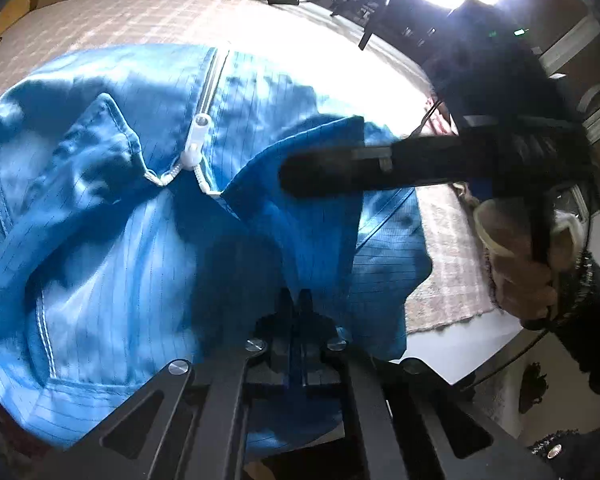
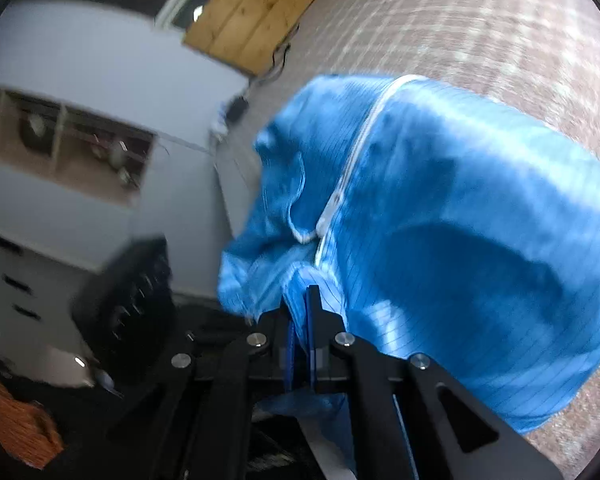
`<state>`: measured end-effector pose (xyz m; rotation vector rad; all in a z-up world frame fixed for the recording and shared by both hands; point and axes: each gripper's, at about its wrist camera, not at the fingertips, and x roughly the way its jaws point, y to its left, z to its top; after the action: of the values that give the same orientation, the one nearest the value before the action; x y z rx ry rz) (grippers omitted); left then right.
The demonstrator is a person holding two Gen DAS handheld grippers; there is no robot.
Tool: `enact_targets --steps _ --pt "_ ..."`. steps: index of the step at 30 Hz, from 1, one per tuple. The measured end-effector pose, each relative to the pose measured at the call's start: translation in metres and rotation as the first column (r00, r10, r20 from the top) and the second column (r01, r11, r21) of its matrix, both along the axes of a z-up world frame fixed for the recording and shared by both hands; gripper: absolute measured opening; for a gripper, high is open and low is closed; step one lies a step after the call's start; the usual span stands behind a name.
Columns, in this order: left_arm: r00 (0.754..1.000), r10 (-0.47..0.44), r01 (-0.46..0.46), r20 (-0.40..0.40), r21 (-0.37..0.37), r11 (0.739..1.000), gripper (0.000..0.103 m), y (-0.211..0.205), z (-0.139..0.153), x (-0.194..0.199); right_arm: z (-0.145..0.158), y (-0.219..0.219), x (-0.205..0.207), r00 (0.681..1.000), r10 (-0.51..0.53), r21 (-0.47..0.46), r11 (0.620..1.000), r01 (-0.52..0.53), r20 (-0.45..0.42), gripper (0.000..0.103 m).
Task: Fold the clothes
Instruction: 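Grasp the coat edge with the right gripper and lift it over the zipper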
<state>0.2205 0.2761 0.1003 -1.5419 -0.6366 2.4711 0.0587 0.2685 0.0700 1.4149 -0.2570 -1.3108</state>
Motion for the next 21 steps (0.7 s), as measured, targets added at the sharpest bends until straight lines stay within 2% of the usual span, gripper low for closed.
enact_targets --steps 2,5,7,9,12,15,19,21 --pt "1.000 -0.002 0.002 -0.019 -0.009 1.000 0.001 0.001 0.004 0.005 -0.003 0.004 -0.008 0.999 -0.034 -0.003 0.999 0.034 0.009 0.005" --pt "0.999 -0.001 0.000 -0.035 -0.024 1.000 0.001 0.002 0.011 0.012 -0.001 0.004 -0.012 0.986 -0.052 0.145 0.987 0.075 -0.156 0.004" --pt "0.999 -0.020 0.017 -0.041 -0.067 0.998 0.002 0.006 0.013 0.016 0.007 0.000 -0.009 0.970 -0.039 0.182 0.980 0.085 -0.242 0.004" --pt "0.999 -0.023 0.020 -0.032 -0.075 0.997 0.002 0.008 0.013 0.017 0.023 -0.005 -0.004 0.934 -0.030 0.218 0.969 0.115 -0.356 0.004" --pt "0.999 -0.026 0.023 -0.029 -0.069 0.997 0.003 0.010 0.014 0.019 0.055 -0.006 0.009 0.874 -0.065 0.199 0.963 0.180 -0.481 0.006" --pt "0.998 -0.040 0.037 -0.051 -0.077 0.996 0.003 0.011 0.019 0.017 0.070 -0.015 0.031 0.873 -0.025 0.145 0.983 0.109 -0.487 0.006" --pt "0.998 -0.063 0.061 -0.029 -0.072 0.996 0.006 0.015 0.018 0.012 0.037 -0.042 0.046 0.863 0.086 0.284 0.956 0.069 -0.499 0.006" --pt "0.997 -0.079 0.077 -0.021 -0.102 0.992 0.009 0.013 0.027 0.019 0.022 -0.054 0.052 0.859 0.127 0.345 0.937 0.060 -0.495 0.006"
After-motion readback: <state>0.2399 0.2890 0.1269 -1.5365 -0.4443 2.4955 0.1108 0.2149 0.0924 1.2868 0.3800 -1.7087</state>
